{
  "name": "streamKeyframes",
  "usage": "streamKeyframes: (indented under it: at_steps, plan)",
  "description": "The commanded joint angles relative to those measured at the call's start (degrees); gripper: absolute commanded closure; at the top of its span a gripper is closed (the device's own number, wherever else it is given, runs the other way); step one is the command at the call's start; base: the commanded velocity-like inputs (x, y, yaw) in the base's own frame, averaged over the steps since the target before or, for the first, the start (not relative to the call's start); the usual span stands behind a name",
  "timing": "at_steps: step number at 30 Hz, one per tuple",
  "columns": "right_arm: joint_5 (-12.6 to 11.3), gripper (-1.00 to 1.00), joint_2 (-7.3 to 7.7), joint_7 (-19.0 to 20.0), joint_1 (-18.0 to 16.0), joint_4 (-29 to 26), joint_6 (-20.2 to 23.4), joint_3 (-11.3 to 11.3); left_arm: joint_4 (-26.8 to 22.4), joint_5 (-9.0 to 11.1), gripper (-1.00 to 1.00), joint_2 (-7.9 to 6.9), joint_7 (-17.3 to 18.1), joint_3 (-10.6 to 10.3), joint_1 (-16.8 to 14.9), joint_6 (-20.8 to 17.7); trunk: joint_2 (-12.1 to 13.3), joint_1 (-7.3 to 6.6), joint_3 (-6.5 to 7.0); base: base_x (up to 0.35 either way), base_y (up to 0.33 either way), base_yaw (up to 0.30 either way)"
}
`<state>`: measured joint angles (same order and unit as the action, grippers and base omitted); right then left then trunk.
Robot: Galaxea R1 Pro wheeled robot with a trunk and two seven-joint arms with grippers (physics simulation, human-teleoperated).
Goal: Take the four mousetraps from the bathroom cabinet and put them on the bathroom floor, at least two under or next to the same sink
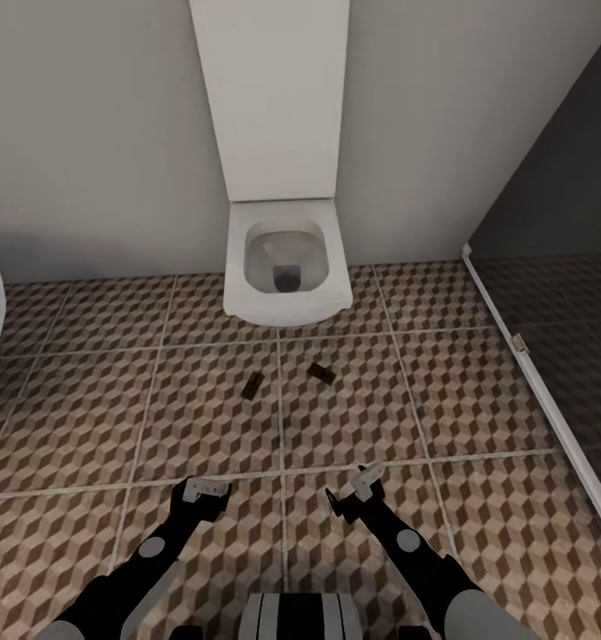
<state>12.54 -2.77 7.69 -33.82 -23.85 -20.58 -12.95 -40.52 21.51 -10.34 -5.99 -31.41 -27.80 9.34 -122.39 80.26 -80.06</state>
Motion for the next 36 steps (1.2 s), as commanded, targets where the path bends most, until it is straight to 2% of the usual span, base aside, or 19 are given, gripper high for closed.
streamKeyframes:
  at_steps: [1,11,18,21,26,30,34,36]
  plan:
    - [0.3,-1.00,-0.01,-0.4,0.0,0.0,-0.2,0.1,0.1,0.5,-1.00,-0.09,-0.5,-0.2,-0.1,0.3,0.4,-0.23,0.16,0.000,0.000,0.000]
    - [0.2,-1.00,-0.04,-7.1,0.0,0.0,-0.2,0.0,2.0,0.5,-1.00,-0.05,-0.6,2.4,-0.1,0.9,4.4,-2.43,1.95,0.000,0.000,0.000]
    - [0.2,-1.00,0.02,-10.5,0.0,0.1,-0.4,0.0,2.7,0.6,-1.00,-0.03,-0.7,2.8,0.0,2.7,7.2,-3.96,3.21,0.000,0.000,0.000]
    - [0.2,-1.00,0.04,-13.1,0.0,0.8,-1.3,0.0,3.0,0.7,-1.00,-0.08,-0.9,2.9,0.0,3.7,8.4,-4.62,3.75,0.000,0.000,0.000]
    - [0.1,-1.00,0.00,-16.4,0.0,3.9,-4.2,0.0,4.3,0.7,-1.00,-0.10,-1.0,3.0,0.2,4.3,10.4,-5.72,4.65,0.000,0.000,0.000]
    - [0.0,-1.00,-0.18,-18.2,0.0,7.4,-8.6,0.0,6.4,0.8,-1.00,-0.11,-1.0,3.0,0.2,5.1,12.0,-6.60,5.36,0.000,0.000,0.000]
    - [0.0,-1.00,-0.20,-18.7,0.0,9.2,-11.2,0.0,8.0,0.9,-1.00,-0.11,-1.1,3.0,0.3,7.8,13.6,-7.48,6.08,0.000,0.000,0.000]
    - [0.0,-1.00,-0.13,-18.9,0.0,10.2,-12.3,0.0,9.5,1.0,-1.00,-0.11,-1.1,3.0,0.3,10.3,14.4,-7.92,6.44,0.000,0.000,0.000]
